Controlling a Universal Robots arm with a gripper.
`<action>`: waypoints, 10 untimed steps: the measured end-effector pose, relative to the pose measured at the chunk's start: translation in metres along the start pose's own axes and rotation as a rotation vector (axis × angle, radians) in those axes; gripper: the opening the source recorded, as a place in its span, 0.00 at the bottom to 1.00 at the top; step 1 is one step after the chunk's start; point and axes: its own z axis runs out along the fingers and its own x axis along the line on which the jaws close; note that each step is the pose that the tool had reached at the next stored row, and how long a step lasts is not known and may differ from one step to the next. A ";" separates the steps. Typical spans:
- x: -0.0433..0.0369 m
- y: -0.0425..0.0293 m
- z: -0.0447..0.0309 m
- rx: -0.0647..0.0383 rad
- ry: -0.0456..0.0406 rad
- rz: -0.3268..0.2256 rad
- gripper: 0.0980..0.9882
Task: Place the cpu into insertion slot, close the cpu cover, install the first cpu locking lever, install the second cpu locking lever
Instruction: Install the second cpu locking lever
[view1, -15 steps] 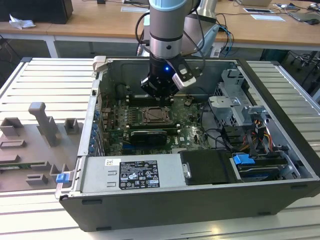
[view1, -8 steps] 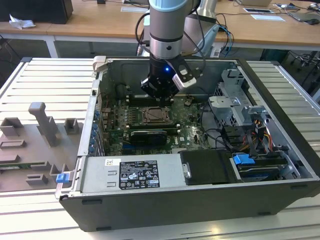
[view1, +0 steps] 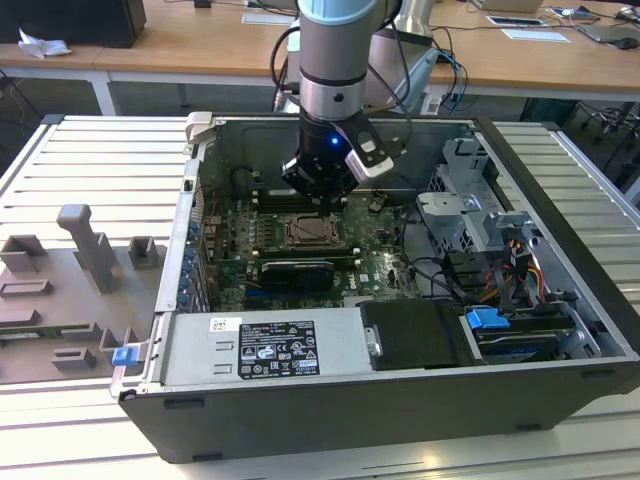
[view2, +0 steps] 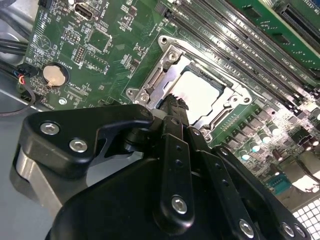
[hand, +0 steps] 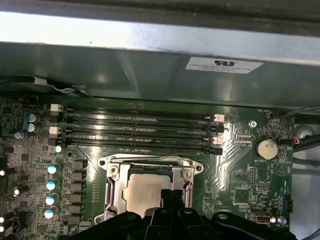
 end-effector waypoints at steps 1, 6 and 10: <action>0.0000 -0.0005 0.0000 0.000 0.0000 0.000 0.01; 0.0002 -0.0027 -0.0004 0.000 0.0001 0.000 0.01; -0.0001 -0.0025 -0.0073 0.000 0.0001 0.000 0.01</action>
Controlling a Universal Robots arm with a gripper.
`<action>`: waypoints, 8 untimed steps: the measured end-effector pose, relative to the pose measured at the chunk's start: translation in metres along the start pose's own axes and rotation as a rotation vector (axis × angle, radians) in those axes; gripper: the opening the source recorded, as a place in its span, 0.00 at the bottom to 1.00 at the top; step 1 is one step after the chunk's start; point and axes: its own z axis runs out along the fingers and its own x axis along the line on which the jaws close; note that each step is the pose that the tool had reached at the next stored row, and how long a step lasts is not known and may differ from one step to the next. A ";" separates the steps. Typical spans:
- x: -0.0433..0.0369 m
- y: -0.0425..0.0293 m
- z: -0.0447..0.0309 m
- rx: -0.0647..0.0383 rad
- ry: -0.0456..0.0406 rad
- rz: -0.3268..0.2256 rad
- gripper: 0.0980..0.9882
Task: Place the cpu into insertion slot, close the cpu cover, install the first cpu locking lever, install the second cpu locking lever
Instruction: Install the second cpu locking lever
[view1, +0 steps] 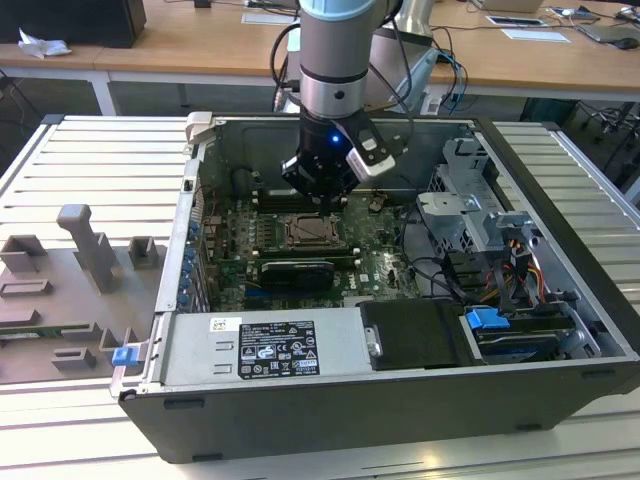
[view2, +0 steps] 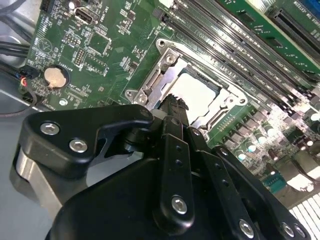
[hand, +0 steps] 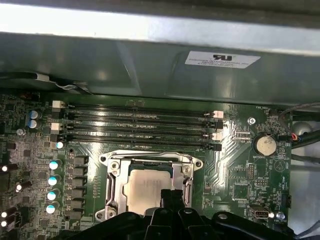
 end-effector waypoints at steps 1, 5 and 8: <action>-0.0001 0.0001 -0.0037 0.000 -0.0001 0.000 0.01; -0.0009 0.0008 -0.0251 0.000 0.0001 0.000 0.01; -0.0008 -0.0021 -0.0256 0.000 -0.0001 0.000 0.01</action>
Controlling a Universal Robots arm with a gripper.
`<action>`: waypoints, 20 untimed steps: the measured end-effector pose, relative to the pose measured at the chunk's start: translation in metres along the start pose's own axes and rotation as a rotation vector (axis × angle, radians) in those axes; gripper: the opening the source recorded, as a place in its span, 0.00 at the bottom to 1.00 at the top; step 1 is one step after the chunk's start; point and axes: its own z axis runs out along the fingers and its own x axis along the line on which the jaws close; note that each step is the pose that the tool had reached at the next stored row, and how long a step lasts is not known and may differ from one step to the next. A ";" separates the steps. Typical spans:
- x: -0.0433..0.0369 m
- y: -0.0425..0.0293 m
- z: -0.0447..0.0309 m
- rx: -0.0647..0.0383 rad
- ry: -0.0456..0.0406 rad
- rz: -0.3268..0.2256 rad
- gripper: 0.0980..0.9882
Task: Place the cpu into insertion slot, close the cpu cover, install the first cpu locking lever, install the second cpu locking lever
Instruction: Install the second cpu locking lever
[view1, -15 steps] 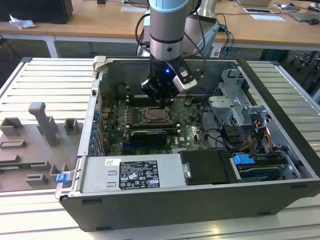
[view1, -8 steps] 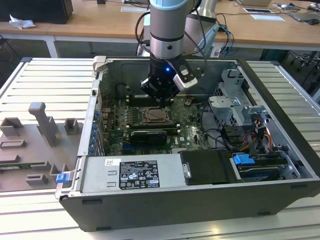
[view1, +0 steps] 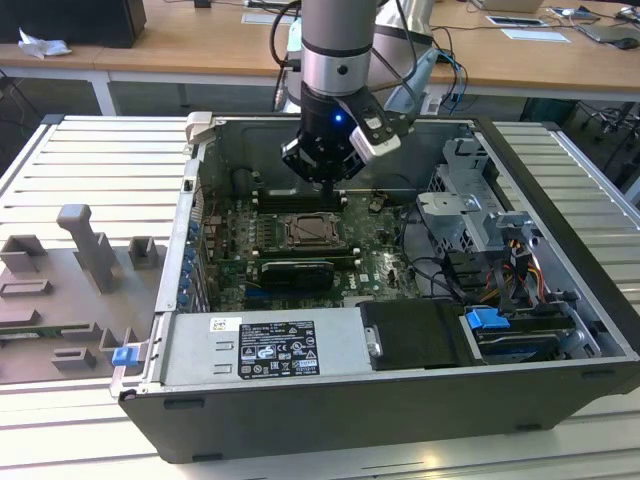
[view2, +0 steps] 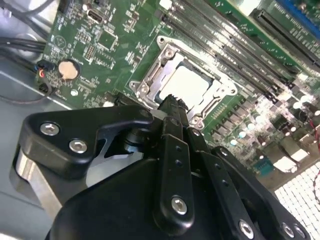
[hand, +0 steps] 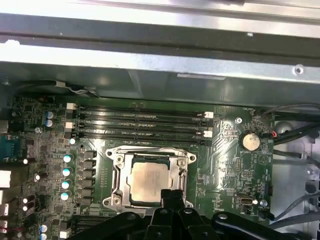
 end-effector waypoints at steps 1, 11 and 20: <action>0.0001 -0.0020 -0.0001 0.000 0.0001 0.000 0.01; 0.0016 -0.0251 0.0036 -0.023 0.0022 0.001 0.01; 0.0113 -0.0436 0.0243 -0.028 0.0024 0.001 0.01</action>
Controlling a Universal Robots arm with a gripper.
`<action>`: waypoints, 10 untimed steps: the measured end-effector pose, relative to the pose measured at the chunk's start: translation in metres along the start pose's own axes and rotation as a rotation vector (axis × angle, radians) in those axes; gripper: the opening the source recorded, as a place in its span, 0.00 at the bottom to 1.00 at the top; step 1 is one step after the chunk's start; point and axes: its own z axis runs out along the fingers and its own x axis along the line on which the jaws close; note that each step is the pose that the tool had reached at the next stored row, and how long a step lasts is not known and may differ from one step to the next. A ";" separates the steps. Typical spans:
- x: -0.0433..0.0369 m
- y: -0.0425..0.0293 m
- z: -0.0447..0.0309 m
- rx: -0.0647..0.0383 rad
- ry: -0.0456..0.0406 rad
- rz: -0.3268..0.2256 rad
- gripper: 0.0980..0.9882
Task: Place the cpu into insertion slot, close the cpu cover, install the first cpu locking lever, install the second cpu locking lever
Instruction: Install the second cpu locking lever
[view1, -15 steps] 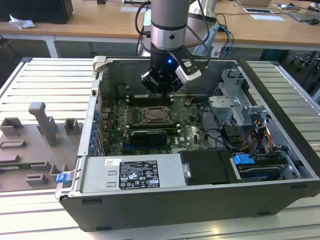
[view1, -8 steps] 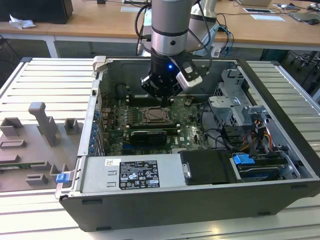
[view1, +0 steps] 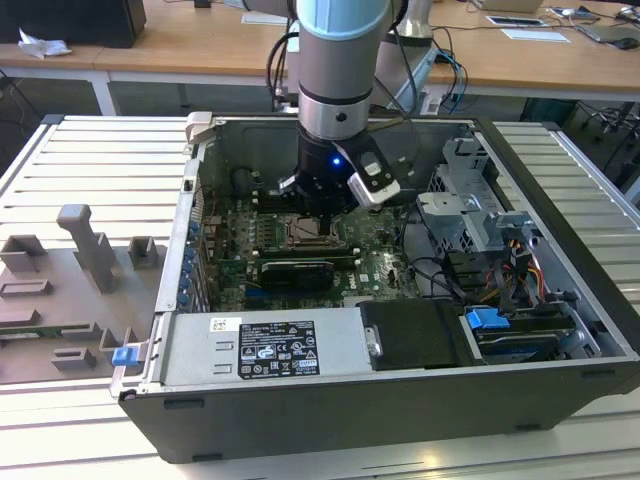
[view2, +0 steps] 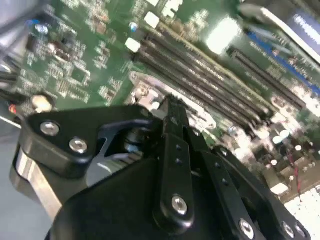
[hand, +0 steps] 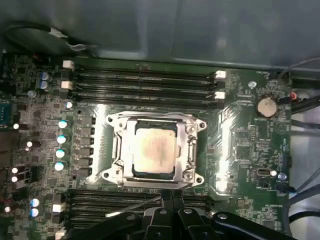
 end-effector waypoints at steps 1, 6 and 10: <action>0.0046 0.0000 0.0006 0.000 -0.0001 0.000 0.01; 0.0318 -0.0021 0.0075 -0.004 -0.0003 -0.001 0.01; 0.0377 -0.0022 0.0134 -0.012 -0.0003 -0.004 0.01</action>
